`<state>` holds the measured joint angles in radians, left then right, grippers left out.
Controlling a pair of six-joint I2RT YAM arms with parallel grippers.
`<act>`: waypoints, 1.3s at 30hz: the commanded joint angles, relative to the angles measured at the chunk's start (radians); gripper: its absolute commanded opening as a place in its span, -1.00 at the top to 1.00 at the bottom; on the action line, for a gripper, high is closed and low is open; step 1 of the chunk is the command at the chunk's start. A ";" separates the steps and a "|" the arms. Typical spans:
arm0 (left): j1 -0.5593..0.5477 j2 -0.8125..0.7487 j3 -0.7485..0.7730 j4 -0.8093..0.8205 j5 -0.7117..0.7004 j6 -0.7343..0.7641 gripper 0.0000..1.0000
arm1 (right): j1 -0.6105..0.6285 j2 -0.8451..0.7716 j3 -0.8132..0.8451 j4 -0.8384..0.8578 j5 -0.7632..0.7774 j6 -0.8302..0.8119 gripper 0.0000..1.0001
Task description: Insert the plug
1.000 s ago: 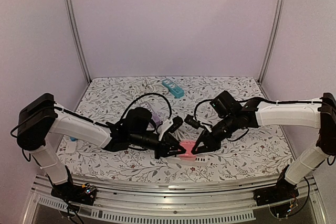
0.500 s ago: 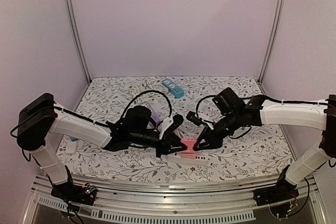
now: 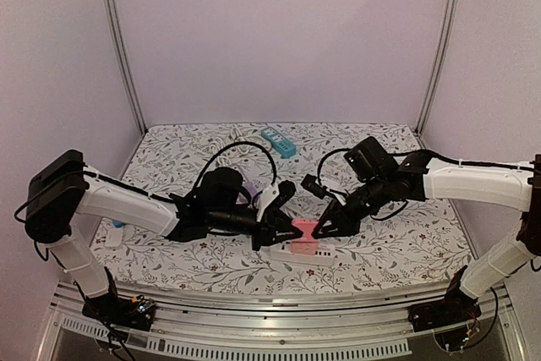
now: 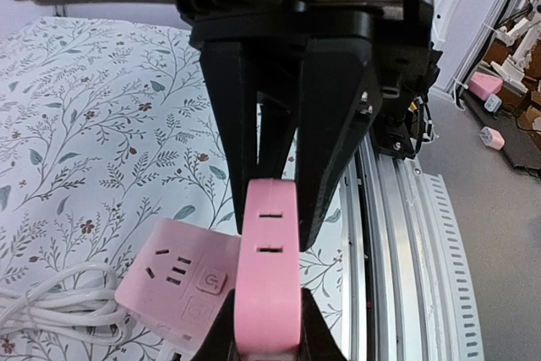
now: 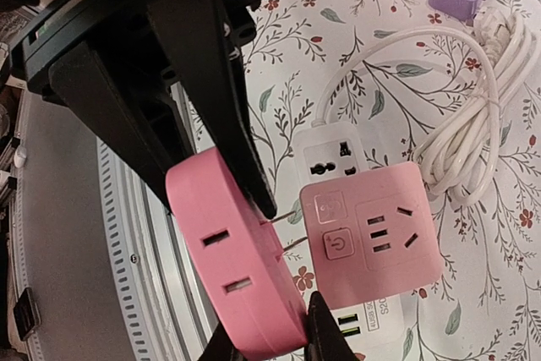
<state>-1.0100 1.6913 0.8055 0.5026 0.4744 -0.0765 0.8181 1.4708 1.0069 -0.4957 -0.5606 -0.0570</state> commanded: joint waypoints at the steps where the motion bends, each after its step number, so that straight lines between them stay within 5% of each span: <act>1: -0.041 -0.036 0.027 -0.006 -0.001 0.119 1.00 | -0.006 -0.042 0.068 0.073 -0.163 0.162 1.00; 3: -0.041 -0.055 0.030 -0.003 0.021 0.093 1.00 | -0.002 -0.056 0.049 0.088 -0.157 0.153 0.97; 7: -0.034 -0.104 0.051 0.009 0.015 0.085 1.00 | -0.002 -0.129 -0.005 0.146 -0.124 0.119 -0.03; 9: -0.022 -0.130 0.072 0.003 0.035 0.094 1.00 | -0.002 -0.183 -0.044 0.199 -0.095 0.082 -0.31; 19: 0.028 -0.194 0.223 -0.014 0.259 -0.086 1.00 | 0.000 -0.542 -0.401 0.760 -0.009 -0.161 -0.77; 27: 0.011 -0.179 0.263 -0.016 0.284 -0.110 1.00 | 0.060 -0.489 -0.331 0.756 -0.003 -0.291 -0.60; 32: -0.003 -0.177 0.265 -0.005 0.283 -0.095 1.00 | 0.096 -0.453 -0.295 0.736 0.025 -0.297 -0.08; 39: -0.010 -0.164 0.270 -0.015 0.263 -0.085 1.00 | 0.144 -0.442 -0.284 0.737 0.070 -0.319 0.32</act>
<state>-1.0065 1.5097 1.0538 0.4923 0.7444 -0.1692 0.9436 1.0187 0.6964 0.2379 -0.5278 -0.3599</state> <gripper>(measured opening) 0.135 0.389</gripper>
